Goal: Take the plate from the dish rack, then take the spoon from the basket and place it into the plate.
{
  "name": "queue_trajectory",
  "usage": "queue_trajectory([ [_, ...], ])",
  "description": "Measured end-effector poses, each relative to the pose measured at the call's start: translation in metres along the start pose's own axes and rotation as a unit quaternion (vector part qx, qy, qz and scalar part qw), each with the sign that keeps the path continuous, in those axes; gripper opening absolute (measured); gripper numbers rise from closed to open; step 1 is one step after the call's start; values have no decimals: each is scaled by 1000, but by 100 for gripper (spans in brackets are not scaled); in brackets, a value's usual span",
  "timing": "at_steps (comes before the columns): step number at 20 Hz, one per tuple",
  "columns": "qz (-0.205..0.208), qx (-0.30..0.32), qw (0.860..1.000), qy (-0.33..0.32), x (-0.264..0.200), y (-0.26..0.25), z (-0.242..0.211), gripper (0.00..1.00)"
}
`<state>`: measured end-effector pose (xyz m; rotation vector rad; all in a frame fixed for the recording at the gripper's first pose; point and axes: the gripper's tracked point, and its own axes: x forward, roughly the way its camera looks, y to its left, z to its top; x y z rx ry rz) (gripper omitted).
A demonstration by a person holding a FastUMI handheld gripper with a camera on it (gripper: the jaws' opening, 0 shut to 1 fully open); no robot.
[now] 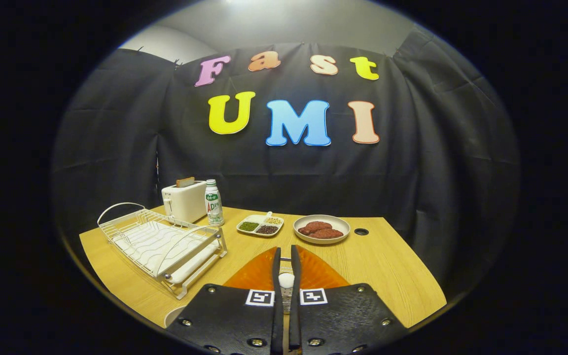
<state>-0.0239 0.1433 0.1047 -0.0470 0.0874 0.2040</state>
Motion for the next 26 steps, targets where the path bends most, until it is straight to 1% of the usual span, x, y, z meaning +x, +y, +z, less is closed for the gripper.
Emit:
queue_trajectory([
  [6,-10,2,1000,4,-22,-7,26,5],
  [13,-9,-7,1000,17,-44,-9,53,5],
  [17,-24,-13,999,19,-60,-11,68,5],
  [19,-30,-11,999,26,-67,-9,70,5],
  [22,-35,-24,998,36,-82,-3,72,5],
  [26,-18,-26,997,72,-93,16,54,5],
])
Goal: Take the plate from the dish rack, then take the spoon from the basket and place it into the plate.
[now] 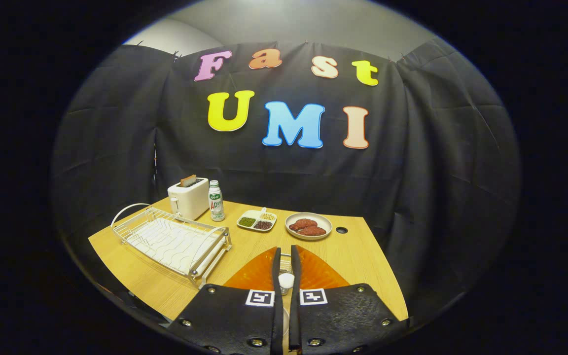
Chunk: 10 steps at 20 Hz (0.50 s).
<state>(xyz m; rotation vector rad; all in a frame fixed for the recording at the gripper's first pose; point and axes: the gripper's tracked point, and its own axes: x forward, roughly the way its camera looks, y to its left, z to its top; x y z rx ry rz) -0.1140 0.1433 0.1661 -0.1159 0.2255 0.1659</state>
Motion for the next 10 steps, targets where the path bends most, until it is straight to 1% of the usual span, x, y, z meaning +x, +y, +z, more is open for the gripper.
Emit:
queue_trajectory([
  [5,32,-2,998,47,3,32,-27,5],
  [10,63,-16,994,86,22,61,-50,4],
])
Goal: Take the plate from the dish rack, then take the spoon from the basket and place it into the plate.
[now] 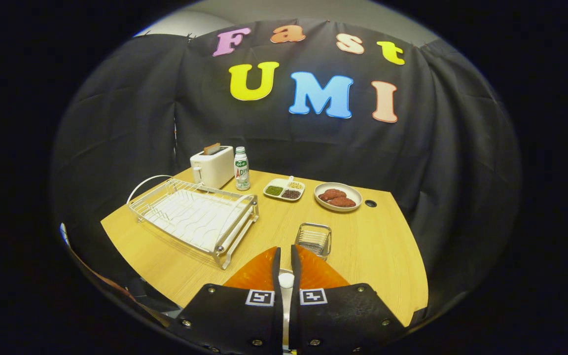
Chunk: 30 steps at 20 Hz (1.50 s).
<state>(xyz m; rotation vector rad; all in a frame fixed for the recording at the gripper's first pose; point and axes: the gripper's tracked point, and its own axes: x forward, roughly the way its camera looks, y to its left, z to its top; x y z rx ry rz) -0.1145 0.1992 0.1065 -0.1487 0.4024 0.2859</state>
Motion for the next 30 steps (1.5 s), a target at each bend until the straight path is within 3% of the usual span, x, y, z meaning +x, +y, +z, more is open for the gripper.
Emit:
queue_trajectory([
  [12,63,-31,995,67,56,53,-19,5],
  [15,58,-14,996,67,62,52,-16,14],
  [16,54,-4,997,58,60,49,-8,18],
  [17,49,3,998,48,59,46,-2,37],
  [18,41,8,998,38,61,40,5,43],
  [24,-25,30,998,-58,31,-13,66,44],
  [28,-84,47,986,-133,-8,-61,120,44],
  [30,-93,53,977,-186,-30,-75,150,44],
])
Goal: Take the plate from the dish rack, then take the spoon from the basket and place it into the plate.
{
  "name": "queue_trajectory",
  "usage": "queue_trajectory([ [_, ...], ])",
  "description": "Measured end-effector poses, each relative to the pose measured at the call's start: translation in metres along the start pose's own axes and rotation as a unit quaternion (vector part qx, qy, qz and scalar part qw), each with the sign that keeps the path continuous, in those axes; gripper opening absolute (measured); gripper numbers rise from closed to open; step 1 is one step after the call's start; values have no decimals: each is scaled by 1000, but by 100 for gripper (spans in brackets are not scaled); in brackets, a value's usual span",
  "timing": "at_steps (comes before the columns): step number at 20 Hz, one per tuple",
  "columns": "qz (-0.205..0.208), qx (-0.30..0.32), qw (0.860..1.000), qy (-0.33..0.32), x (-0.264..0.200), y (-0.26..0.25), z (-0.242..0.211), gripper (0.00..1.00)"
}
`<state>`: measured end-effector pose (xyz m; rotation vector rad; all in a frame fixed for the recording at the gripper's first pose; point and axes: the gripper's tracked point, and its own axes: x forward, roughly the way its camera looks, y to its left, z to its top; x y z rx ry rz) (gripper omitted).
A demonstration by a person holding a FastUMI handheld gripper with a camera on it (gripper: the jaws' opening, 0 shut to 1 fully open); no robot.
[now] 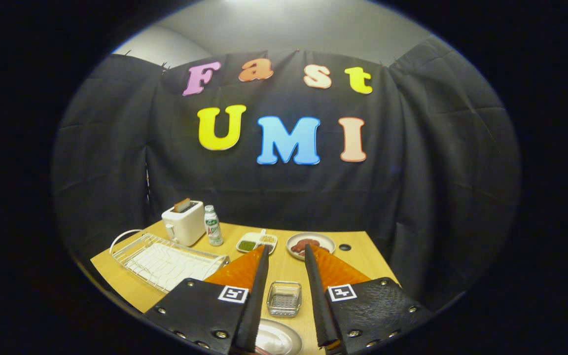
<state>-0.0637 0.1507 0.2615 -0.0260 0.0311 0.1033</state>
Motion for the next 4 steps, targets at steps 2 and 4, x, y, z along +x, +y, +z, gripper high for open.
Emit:
queue_trajectory([
  [2,-28,-4,999,-45,-13,-22,26,79],
  [4,-39,-4,997,-64,-15,-34,29,96],
])
